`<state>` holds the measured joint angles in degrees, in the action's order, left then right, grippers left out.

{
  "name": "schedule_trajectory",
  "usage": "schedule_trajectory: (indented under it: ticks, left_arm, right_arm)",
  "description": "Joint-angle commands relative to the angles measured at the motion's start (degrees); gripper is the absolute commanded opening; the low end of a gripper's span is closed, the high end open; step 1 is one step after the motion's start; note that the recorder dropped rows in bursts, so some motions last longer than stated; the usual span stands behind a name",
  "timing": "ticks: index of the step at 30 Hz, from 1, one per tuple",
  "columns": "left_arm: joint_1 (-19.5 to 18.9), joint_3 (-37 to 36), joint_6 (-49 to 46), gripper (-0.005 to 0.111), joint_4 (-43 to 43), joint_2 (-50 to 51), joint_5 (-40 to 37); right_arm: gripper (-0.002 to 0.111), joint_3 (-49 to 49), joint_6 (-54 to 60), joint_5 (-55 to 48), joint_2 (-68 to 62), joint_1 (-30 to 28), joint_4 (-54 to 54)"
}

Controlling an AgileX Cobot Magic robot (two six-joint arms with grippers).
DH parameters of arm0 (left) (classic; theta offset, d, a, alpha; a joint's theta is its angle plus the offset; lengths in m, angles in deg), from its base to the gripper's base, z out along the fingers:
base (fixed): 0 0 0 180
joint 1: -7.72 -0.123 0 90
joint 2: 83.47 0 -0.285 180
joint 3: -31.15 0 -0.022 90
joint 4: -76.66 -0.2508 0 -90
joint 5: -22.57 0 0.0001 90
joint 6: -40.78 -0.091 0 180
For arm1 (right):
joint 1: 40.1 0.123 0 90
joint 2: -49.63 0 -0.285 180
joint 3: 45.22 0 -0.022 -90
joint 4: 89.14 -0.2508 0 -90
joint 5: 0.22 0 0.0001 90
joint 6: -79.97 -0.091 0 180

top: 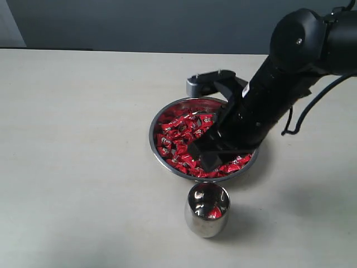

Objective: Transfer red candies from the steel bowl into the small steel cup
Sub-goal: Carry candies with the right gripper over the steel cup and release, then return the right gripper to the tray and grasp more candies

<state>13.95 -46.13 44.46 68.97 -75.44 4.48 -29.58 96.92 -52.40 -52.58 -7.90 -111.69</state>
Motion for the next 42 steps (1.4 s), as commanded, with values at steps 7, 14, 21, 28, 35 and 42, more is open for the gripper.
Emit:
schedule_trajectory:
  ticks: [7,14,21,28,35,42]
  left_arm:
    - [0.3,0.1,0.2,0.000,0.1,-0.2,0.4]
    - [0.3,0.1,0.2,0.000,0.1,-0.2,0.4]
    - [0.3,0.1,0.2,0.000,0.1,-0.2,0.4]
    - [0.3,0.1,0.2,0.000,0.1,-0.2,0.4]
    - [0.3,0.1,0.2,0.000,0.1,-0.2,0.4]
    - [0.3,0.1,0.2,0.000,0.1,-0.2,0.4]
  right_arm:
    - [0.035,-7.2,-9.8,14.2,-5.0,-0.2,18.2]
    - [0.035,-12.4,-16.6,14.5,-14.3,-0.2,22.9]
    - [0.035,-19.5,-25.8,10.1,-20.8,-3.8,28.3]
    - [0.038,-20.7,-20.5,7.4,-22.1,-7.0,21.2]
    - [0.046,-21.0,-11.1,7.7,-25.3,-7.0,10.6]
    - [0.046,-21.0,-11.1,9.5,-27.4,-7.0,10.7]
